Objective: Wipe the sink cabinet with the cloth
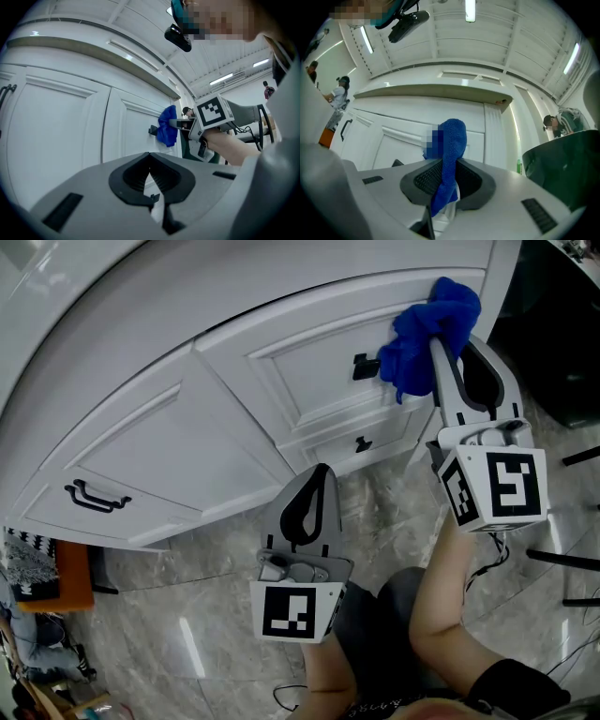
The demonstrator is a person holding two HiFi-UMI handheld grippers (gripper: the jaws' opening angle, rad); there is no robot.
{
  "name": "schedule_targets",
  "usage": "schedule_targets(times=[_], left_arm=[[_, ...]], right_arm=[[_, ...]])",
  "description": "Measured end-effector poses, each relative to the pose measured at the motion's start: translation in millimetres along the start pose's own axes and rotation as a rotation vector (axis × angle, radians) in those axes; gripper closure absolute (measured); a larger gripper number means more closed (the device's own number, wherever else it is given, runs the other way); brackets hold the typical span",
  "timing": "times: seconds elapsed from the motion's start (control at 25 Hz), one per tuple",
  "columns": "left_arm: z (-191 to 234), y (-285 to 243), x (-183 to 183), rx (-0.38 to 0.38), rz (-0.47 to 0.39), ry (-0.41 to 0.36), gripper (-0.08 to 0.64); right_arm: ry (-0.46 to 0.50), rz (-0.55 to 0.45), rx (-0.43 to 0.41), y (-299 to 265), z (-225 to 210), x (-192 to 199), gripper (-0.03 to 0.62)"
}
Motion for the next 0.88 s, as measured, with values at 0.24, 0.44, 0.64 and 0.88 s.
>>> schedule_targets(times=[0.24,0.44,0.64,0.88], left_arm=[[-4.9,-2.8,-1.2,0.01,-0.002,-0.003,0.555],[-3.6,-0.3,-2.9,0.0,0.0,-0.007,0.555],[-2.5,1.6,-1.8,0.029,0.005,-0.056,0.555],[-4.0,1.6,-4.0,0.016,-0.006,-0.025,0.555]], right_arm=[[0.021,0.004,0.02,2.7,-12.5,5.3,0.511],[0.04,0.0,0.064,2.2,-10.0,5.1,0.51],[0.061,0.007,0.119,3.8,-11.1,2.7,0.509],[0.091,0.029,0.209,9.7,-24.4,5.4,0.509]])
Point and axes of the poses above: the fingertips, and each gripper's own axes: y backward along the fingers, z to its left, x out of its underside, the point moved 8 cm from there along y, backward along the fingers, and after that the axes turned 3 degrees about -z, right-handed, at the moved point
